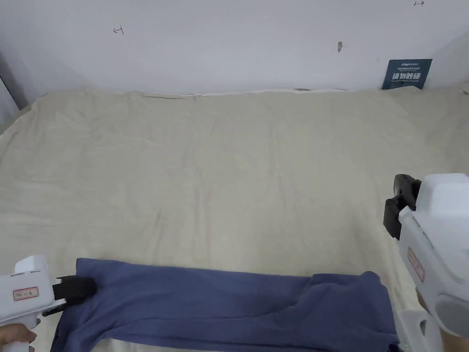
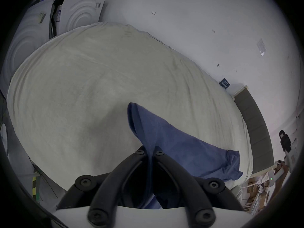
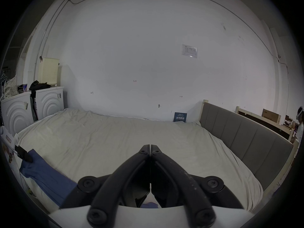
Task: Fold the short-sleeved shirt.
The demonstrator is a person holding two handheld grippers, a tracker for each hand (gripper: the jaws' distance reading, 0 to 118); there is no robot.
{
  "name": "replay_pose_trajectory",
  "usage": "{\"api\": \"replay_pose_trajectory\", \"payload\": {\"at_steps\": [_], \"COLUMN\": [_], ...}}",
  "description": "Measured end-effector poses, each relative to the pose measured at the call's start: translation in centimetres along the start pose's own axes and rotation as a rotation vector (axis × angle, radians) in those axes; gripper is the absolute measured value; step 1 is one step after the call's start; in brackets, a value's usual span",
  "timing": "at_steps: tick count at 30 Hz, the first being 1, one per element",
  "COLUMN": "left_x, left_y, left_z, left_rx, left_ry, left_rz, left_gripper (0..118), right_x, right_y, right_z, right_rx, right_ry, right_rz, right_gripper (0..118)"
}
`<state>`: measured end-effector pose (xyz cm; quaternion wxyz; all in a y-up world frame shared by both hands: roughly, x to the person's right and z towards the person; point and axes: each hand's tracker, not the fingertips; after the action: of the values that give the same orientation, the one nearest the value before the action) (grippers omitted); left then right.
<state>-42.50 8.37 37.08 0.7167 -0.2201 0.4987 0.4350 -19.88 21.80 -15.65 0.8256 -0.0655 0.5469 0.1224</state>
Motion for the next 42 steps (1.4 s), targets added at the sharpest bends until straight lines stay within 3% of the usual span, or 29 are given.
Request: {"api": "replay_pose_trajectory", "payload": {"at_steps": [8,13,18,24,25,26,27,28,29,30,35,37,38,40,42], "left_x": [11.8,17.6,23.0,24.7,24.7,24.6,24.7,24.7,24.6,24.6,24.7,24.6,24.5,24.1,23.9], "left_y": [-2.3,-4.3,-7.5,-9.4,-9.7,-9.7,-9.8,-9.8,-9.7,-9.4,-7.4,-7.1,-7.0,-7.1,-7.5], "left_z": [-2.0,-7.1,-10.8,-14.0,-13.8,-13.7,-13.5,-13.2,-12.6,-12.0,-7.4,-5.4,-4.5,-3.6,-3.1], "left_rx": [-0.096,-0.165,-0.246,-0.280,-0.280,-0.280,-0.277,-0.264,-0.228,-0.187,-0.027,0.090,0.153,0.247,0.309], "left_ry": [-0.143,-0.228,-0.223,-0.173,-0.174,-0.187,-0.195,-0.199,-0.215,-0.234,-0.261,-0.225,-0.199,-0.139,-0.068], "left_rz": [-0.138,-0.190,-0.243,-0.259,-0.259,-0.258,-0.255,-0.252,-0.244,-0.232,-0.201,-0.208,-0.224,-0.250,-0.298], "left_gripper": [6,6,6,9,20,43,81,104,116,117,113,104,94,58,7], "right_x": [0.8,1.9,3.4,4.8,4.9,5.1,5.2,5.3,5.4,5.5,5.2,5.2,5.1,5.1,5.1], "right_y": [0.2,0.0,-0.3,-0.7,-0.8,-0.8,-0.8,-0.8,-0.8,-0.8,-0.6,-0.5,-0.4,-0.3,-0.3], "right_z": [1.2,2.0,2.6,2.9,2.9,2.9,2.9,2.9,2.9,2.9,2.9,3.0,3.0,3.0,3.0], "right_rx": [0.020,0.027,0.024,0.015,0.014,0.013,0.012,0.012,0.011,0.011,0.019,0.022,0.024,0.026,0.027], "right_ry": [0.008,0.001,-0.019,-0.040,-0.042,-0.044,-0.046,-0.048,-0.048,-0.048,-0.043,-0.039,-0.037,-0.033,-0.032], "right_rz": [-0.007,-0.012,-0.019,-0.025,-0.025,-0.024,-0.025,-0.026,-0.029,-0.031,-0.029,-0.026,-0.026,-0.028,-0.026], "right_gripper": [2,2,2,2,2,2,2,2,2,2,2,2,2,2,2]}}
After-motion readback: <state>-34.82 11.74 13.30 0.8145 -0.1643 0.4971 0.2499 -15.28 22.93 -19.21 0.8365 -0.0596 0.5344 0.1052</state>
